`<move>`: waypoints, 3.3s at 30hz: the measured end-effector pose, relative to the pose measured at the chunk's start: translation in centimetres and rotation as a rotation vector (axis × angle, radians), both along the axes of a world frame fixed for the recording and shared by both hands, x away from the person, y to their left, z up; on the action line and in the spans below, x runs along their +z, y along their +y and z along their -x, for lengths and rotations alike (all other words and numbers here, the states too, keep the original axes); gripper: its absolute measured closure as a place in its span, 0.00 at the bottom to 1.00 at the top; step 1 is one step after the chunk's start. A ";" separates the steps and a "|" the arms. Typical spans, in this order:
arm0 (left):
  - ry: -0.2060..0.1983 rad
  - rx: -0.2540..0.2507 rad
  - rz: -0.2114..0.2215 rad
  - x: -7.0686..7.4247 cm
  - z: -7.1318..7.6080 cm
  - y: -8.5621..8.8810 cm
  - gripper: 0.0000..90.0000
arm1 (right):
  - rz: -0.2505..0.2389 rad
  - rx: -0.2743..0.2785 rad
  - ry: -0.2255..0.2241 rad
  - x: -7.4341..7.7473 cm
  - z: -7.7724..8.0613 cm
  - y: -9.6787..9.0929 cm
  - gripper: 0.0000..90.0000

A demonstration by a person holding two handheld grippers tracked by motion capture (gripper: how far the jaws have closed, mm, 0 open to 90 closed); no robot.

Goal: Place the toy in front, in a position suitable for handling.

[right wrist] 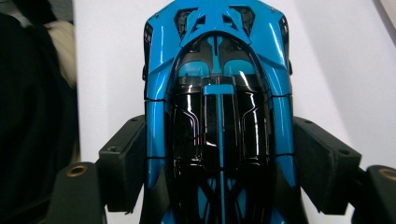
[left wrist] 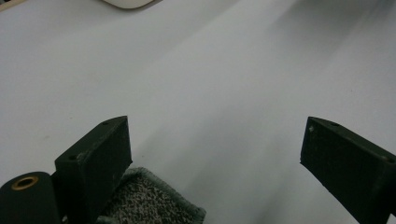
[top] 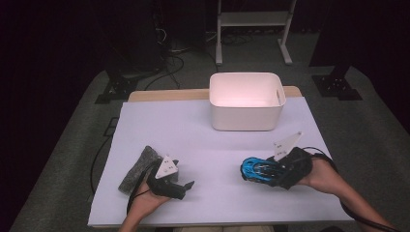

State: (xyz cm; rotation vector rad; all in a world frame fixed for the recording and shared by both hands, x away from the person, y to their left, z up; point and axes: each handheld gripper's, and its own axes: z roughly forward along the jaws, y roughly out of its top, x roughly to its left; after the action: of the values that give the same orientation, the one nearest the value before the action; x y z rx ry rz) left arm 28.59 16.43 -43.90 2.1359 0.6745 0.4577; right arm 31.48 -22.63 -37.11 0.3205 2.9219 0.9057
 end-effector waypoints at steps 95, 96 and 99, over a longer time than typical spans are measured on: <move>0.133 -0.013 -0.182 -0.4 -3.6 9.1 0.69 | -0.169 -0.013 0.023 -6.7 0.8 3.9 0.19; 0.132 -0.011 -0.179 -0.4 -3.6 9.1 0.71 | -0.169 -0.017 0.023 -6.7 0.8 3.9 0.19; 0.118 -0.009 -0.195 -0.4 -3.6 9.0 0.77 | -0.161 -0.020 0.019 -6.8 0.8 3.6 0.19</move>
State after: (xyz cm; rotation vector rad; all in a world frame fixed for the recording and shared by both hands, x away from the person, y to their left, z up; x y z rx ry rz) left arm 32.16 25.47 -44.29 2.3635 0.7102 0.4083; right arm 30.67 -19.01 -43.94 0.3687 2.8624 1.1443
